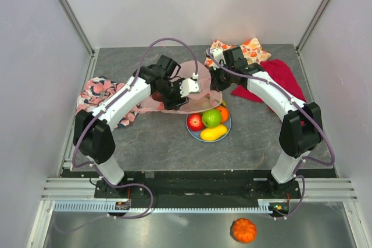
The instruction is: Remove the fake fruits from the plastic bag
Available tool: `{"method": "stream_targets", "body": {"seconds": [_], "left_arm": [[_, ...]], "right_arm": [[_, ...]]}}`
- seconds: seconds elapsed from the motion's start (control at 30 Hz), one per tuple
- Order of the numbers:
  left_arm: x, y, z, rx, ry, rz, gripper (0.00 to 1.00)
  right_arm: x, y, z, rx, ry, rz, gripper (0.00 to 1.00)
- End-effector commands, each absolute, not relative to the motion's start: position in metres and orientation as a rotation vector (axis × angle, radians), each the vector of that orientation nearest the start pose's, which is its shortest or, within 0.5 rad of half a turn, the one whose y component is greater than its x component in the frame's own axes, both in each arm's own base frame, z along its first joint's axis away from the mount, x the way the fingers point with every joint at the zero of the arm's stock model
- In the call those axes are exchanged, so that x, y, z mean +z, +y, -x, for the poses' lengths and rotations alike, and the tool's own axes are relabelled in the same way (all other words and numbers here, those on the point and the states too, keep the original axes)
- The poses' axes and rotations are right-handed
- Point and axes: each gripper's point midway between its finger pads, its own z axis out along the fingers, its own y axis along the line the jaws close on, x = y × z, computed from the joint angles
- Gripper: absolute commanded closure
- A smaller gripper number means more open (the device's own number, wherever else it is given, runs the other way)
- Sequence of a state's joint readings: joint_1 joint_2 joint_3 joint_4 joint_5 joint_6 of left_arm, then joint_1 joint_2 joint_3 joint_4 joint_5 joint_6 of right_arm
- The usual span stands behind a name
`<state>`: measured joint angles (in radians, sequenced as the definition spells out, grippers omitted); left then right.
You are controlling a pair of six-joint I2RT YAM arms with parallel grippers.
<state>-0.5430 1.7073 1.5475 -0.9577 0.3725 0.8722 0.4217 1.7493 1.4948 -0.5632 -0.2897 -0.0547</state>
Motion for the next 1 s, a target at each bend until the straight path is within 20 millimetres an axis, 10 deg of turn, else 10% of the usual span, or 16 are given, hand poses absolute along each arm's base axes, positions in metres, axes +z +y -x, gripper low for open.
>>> {"method": "stream_targets", "body": {"seconds": [0.0,0.47,0.97], "left_arm": [[0.186,-0.233,-0.349,-0.133,1.648,-1.755,0.39],[0.125,-0.185,-0.396,-0.292,2.233,-1.490,0.34],[0.059,-0.151,-0.427,-0.181,2.417,-1.340,0.27]], "right_arm": [[0.177,0.232,-0.406,0.517,2.267,0.669,1.00],[0.175,0.230,-0.407,0.512,2.270,0.665,1.00],[0.168,0.232,-0.410,0.529,2.290,0.668,0.99]]}}
